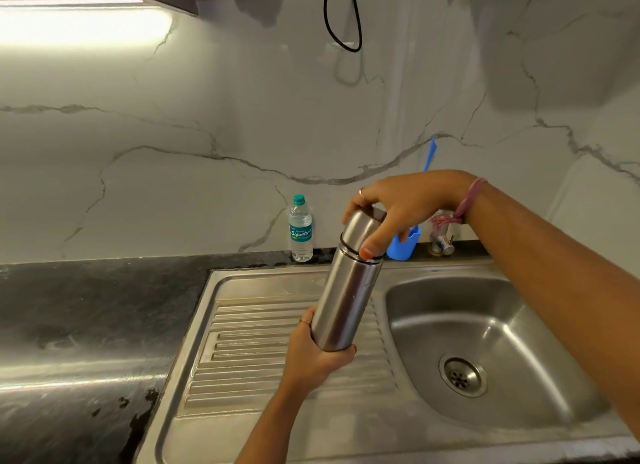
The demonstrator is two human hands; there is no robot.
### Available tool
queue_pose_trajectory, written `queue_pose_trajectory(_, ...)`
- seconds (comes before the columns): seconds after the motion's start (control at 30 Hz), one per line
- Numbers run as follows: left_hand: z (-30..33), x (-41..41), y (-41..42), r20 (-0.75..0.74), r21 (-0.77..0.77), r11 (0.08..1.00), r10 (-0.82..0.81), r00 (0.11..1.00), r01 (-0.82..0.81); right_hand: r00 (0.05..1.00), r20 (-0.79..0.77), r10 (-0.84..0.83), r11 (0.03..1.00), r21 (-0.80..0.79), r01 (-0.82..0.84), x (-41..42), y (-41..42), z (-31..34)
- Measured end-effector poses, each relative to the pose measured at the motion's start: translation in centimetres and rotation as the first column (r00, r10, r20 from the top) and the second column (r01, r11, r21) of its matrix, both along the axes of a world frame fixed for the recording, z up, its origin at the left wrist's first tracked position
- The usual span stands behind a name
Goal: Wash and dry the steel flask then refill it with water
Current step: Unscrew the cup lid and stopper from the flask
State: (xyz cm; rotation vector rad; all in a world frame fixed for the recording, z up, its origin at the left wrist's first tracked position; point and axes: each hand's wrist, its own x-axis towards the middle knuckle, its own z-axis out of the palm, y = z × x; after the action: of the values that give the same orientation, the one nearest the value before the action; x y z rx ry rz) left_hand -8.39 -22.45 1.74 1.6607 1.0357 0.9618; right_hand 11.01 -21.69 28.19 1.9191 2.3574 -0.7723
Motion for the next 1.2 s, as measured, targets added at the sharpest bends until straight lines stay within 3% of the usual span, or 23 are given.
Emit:
queue_pose_trajectory(0.13,-0.9,-0.7,0.4,0.007,-0.012,1.000,0.023,1.000,-0.023,0.979,-0.200,0.035,0.996,0.082,-0.019,1.6,-0.3,1.4)
queue_pose_trajectory(0.3,-1.3,-1.6,0.7,0.029,-0.042,0.997,0.073,0.997,-0.072,0.868,-0.486,-0.101,0.961,0.179,0.212,4.2,-1.8,0.0)
queue_pose_trajectory(0.43,-1.5,-2.4,1.0,0.045,-0.070,0.993,0.102,0.994,-0.099,0.788,-0.580,-0.207,0.940,0.104,0.324,5.2,-2.6,-5.5)
queue_pose_trajectory(0.5,-1.8,-2.7,1.2,0.048,-0.076,0.991,0.117,0.992,-0.114,0.811,-0.530,-0.250,0.945,0.048,0.323,4.8,-3.2,-9.0)
queue_pose_trajectory(0.57,-2.1,-3.0,1.4,0.049,-0.091,0.987,0.134,0.990,-0.130,0.886,-0.373,-0.274,0.951,0.033,0.308,3.8,-3.5,-12.7)
queue_pose_trajectory(0.7,-2.3,-3.3,1.7,0.057,-0.106,0.984,0.151,0.987,-0.144,0.980,-0.090,-0.176,0.982,0.057,0.181,1.3,-3.6,-19.8)
queue_pose_trajectory(0.93,-2.9,-3.8,1.8,0.063,-0.115,0.982,0.156,0.986,-0.148,0.988,0.117,-0.101,0.995,-0.011,0.103,-0.7,-4.4,-27.2)
queue_pose_trajectory(1.2,-3.3,-4.4,1.8,0.042,-0.117,0.984,0.143,0.989,-0.137,0.980,0.174,-0.092,0.995,-0.029,0.098,-1.9,-4.1,-29.8)
